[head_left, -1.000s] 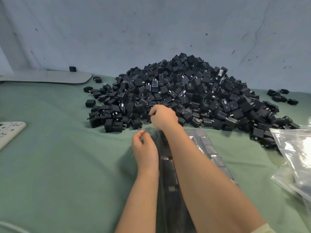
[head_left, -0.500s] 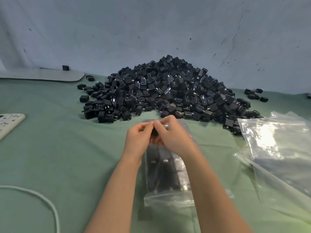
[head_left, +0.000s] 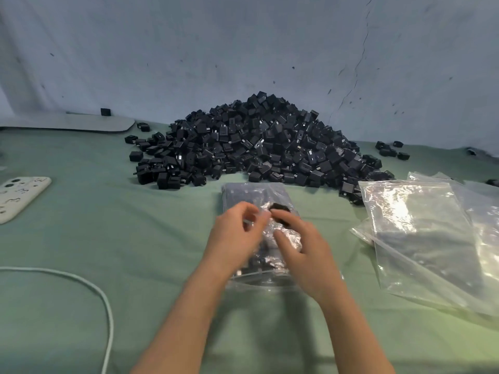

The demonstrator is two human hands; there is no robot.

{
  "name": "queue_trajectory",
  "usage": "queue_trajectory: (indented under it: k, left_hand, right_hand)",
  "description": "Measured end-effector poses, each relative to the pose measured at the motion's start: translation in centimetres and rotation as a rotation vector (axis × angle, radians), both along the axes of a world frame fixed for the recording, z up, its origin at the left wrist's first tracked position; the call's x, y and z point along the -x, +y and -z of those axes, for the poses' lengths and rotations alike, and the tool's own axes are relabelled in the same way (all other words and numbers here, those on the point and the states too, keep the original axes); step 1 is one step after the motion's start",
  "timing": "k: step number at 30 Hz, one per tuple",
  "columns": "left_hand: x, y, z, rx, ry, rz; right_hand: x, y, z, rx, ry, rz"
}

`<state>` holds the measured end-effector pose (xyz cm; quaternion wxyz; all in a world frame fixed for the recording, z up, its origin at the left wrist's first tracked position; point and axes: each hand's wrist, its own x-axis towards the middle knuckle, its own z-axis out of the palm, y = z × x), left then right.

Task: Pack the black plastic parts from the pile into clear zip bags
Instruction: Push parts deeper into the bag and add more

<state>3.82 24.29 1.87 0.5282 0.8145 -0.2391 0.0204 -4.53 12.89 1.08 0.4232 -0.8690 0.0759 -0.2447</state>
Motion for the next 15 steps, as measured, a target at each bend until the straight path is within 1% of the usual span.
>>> queue_trajectory:
  k: [2, 4, 5, 7, 9, 10, 13, 15]
  left_hand:
    - [1.6, -0.2, 0.6, -0.204, -0.112, 0.201]
    - [2.7, -0.7, 1.3, -0.46, -0.25, 0.342]
    - [3.1, -0.9, 1.5, -0.552, -0.305, 0.366]
    - [3.3, -1.4, 1.6, -0.665, -0.386, 0.36]
    - [3.1, -1.8, 1.5, -0.683, -0.423, 0.344]
    - [2.9, -1.9, 1.4, -0.652, -0.399, 0.344]
    - [1.7, -1.7, 0.7, -0.502, -0.206, 0.359]
    - [1.0, -1.6, 0.0, -0.407, -0.097, 0.362]
  right_hand:
    - [1.1, -0.9, 0.2, -0.159, -0.083, 0.086]
    - [2.0, -1.4, 0.1, -0.231, -0.131, 0.119]
    - [2.4, -1.5, 0.1, -0.238, -0.136, 0.126]
    - [3.1, -1.5, -0.1, -0.235, -0.12, 0.12]
    - [3.9, -1.3, -0.4, -0.222, -0.098, 0.096]
    - [4.3, -1.2, -0.7, -0.207, -0.083, 0.083]
    - [6.1, -0.8, -1.6, -0.122, -0.05, 0.009]
    - [7.0, -0.6, -1.7, -0.006, -0.005, -0.022]
